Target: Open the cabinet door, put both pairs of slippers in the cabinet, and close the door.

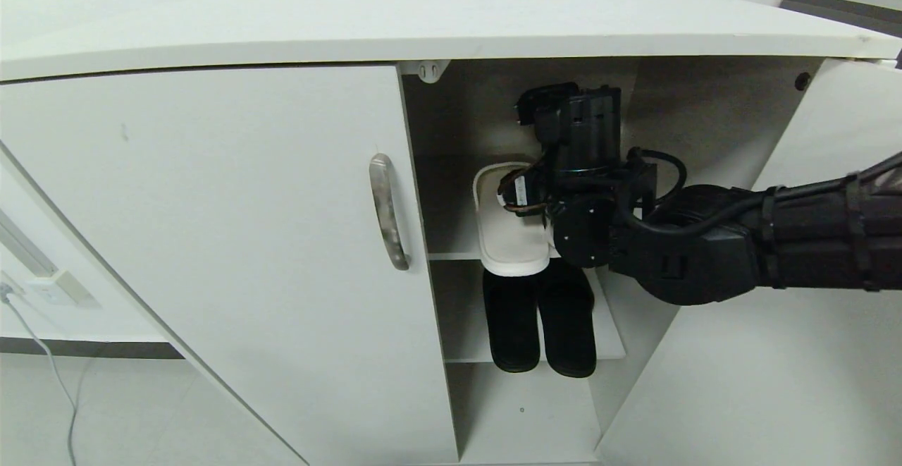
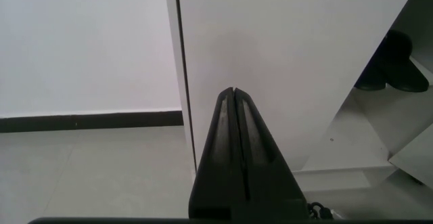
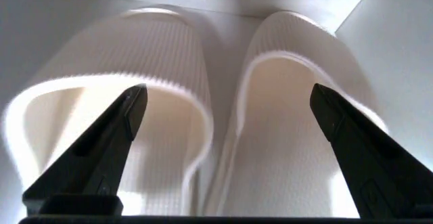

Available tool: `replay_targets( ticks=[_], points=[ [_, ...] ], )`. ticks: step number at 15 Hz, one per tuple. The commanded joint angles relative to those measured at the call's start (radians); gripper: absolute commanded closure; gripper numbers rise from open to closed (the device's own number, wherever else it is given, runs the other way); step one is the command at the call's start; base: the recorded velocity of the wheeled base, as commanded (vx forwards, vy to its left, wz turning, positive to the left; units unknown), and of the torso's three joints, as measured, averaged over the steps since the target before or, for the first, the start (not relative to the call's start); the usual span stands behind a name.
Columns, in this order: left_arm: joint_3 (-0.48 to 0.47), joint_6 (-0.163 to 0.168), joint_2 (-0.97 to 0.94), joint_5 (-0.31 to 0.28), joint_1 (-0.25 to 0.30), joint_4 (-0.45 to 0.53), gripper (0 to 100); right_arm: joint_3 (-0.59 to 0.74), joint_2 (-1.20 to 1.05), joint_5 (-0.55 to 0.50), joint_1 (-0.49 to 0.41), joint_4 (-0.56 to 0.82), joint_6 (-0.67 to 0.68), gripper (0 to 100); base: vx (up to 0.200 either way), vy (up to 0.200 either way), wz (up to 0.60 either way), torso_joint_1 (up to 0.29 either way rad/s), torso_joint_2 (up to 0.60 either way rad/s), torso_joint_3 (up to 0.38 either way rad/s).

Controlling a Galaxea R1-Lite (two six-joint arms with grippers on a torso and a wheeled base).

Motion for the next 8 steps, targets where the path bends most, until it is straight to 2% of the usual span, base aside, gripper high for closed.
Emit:
replay_targets(
  ticks=[1, 4, 8],
  points=[
    [-0.001, 0.000, 0.000, 0.000, 0.000, 0.000, 100, 0.079, -0.095, 0.000, 0.039, -0.006, 0.005, 0, 0.000, 0.000, 0.00, 0.000, 0.00, 0.000],
    [-0.001, 0.000, 0.000, 0.000, 0.000, 0.000, 100, 0.243, -0.225, 0.006, 0.103, -0.015, 0.033, 0, 0.000, 0.000, 0.00, 0.000, 0.00, 0.000],
    [-0.001, 0.000, 0.000, 0.000, 0.000, 0.000, 100, 0.450, -0.384, 0.123, 0.155, -0.035, 0.077, 0, 0.000, 0.000, 0.00, 0.000, 0.00, 0.000]
  ],
)
